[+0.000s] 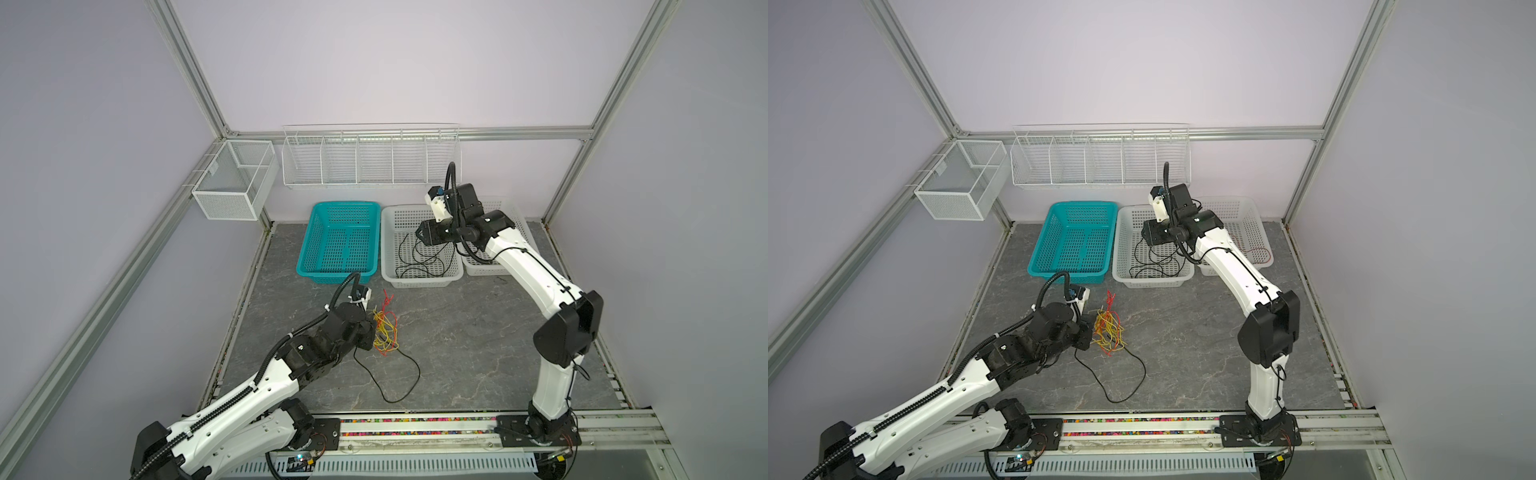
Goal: Untangle the cables
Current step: 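Lower the black wire into the middle white basket and open the right gripper, then bring the right gripper back and grasp the red wire in the bundle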
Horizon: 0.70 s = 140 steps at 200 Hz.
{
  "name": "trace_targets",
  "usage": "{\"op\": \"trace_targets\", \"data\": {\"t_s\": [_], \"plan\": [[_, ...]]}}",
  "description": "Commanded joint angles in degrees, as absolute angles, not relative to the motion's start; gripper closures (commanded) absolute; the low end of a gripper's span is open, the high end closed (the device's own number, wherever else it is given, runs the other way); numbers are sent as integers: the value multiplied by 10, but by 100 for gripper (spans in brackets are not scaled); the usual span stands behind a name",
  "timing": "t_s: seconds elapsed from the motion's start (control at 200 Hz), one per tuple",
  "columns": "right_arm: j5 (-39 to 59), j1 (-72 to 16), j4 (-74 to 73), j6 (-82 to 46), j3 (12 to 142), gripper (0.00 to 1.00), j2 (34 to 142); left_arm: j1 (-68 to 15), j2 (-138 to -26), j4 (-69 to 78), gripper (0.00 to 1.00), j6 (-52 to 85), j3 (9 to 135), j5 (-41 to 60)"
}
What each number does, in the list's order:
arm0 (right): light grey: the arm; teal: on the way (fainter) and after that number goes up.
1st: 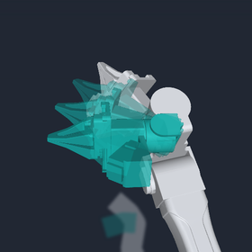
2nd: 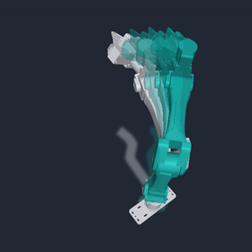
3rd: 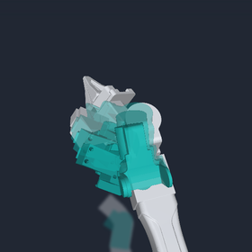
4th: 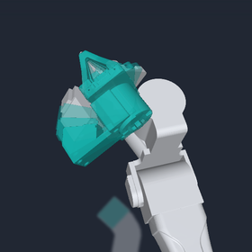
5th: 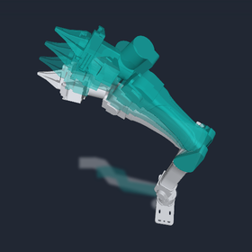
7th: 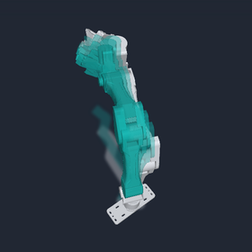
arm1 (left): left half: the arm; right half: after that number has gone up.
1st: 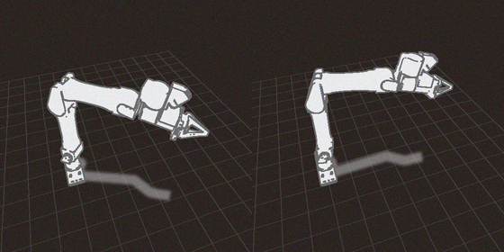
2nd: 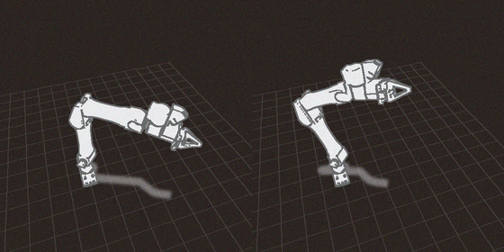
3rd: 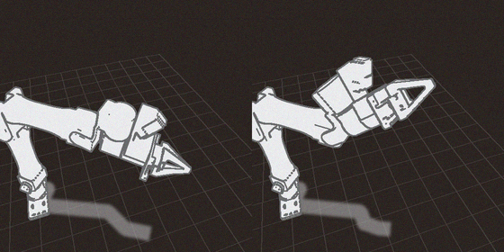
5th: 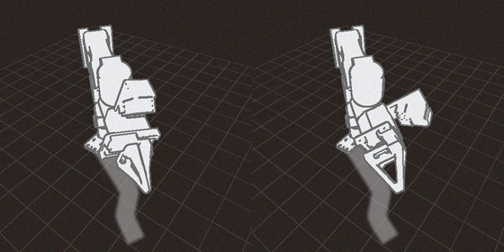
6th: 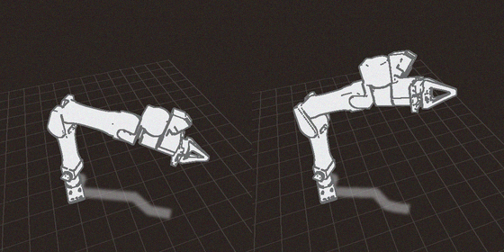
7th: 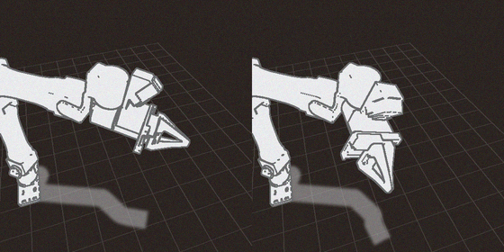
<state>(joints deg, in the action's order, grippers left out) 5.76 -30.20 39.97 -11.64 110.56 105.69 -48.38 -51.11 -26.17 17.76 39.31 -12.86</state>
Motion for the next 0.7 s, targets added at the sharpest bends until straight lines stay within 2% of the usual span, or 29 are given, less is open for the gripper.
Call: {"op": "trace_targets", "data": {"t_s": [0.0, 0.17, 0.415, 0.56, 0.695], "plan": [[62, -309, 373, -138, 1056, 44, 991, -482, -513, -246, 100, 183, 400, -109], [99, -338, 330, -167, 920, 44, 869, -482, -535, -251, 100, 199, 411, -57], [195, -453, 186, -171, 656, 41, 674, -482, -564, -276, 100, 209, 443, -24], [153, -526, 157, -157, 551, 41, 625, -482, -565, -263, 100, 218, 445, -7], [118, -545, 134, -170, 492, 41, 627, -483, -562, -245, 100, 226, 436, 5]]}}
